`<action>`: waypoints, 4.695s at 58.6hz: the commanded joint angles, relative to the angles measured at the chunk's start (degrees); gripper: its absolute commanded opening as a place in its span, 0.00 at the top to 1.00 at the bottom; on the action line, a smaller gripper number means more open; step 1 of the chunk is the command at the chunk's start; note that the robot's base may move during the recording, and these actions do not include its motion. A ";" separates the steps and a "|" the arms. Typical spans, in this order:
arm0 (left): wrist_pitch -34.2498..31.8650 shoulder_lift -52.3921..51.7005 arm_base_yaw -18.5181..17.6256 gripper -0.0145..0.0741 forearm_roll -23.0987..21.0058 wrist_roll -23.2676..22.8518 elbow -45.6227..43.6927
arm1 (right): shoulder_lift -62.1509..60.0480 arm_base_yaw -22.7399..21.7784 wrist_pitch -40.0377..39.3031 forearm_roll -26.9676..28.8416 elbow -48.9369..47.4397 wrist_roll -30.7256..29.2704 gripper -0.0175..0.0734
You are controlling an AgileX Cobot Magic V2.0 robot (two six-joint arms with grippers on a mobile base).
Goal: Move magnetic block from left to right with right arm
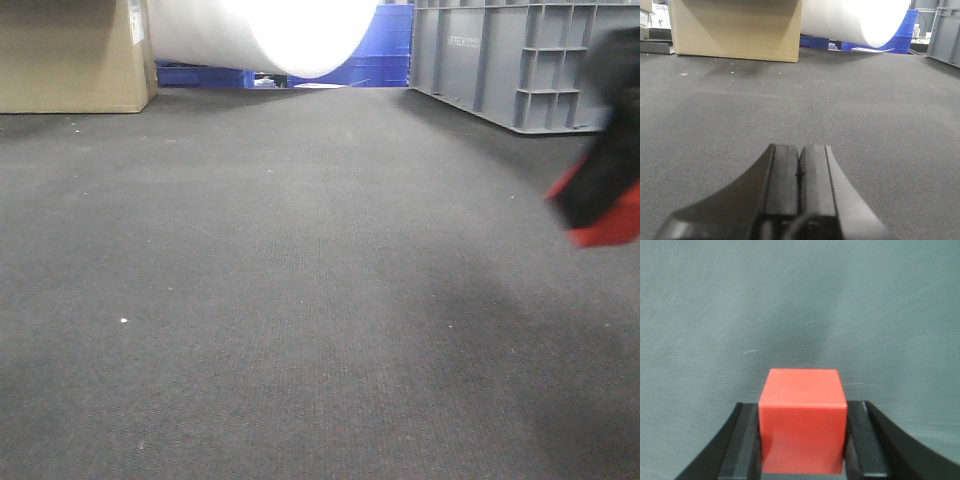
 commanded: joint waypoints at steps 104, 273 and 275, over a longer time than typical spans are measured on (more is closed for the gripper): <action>-4.50 -0.39 -0.16 0.97 -0.20 -0.10 0.40 | 9.51 8.91 17.75 -2.97 -20.86 21.78 0.65; -4.50 -0.39 -0.16 0.97 -0.20 -0.10 0.40 | -70.78 -26.35 -41.70 -3.51 47.21 -15.73 0.75; -4.50 -0.39 -0.16 0.97 -0.20 -0.10 0.40 | -70.78 -26.35 -41.70 -3.51 47.21 -15.73 0.75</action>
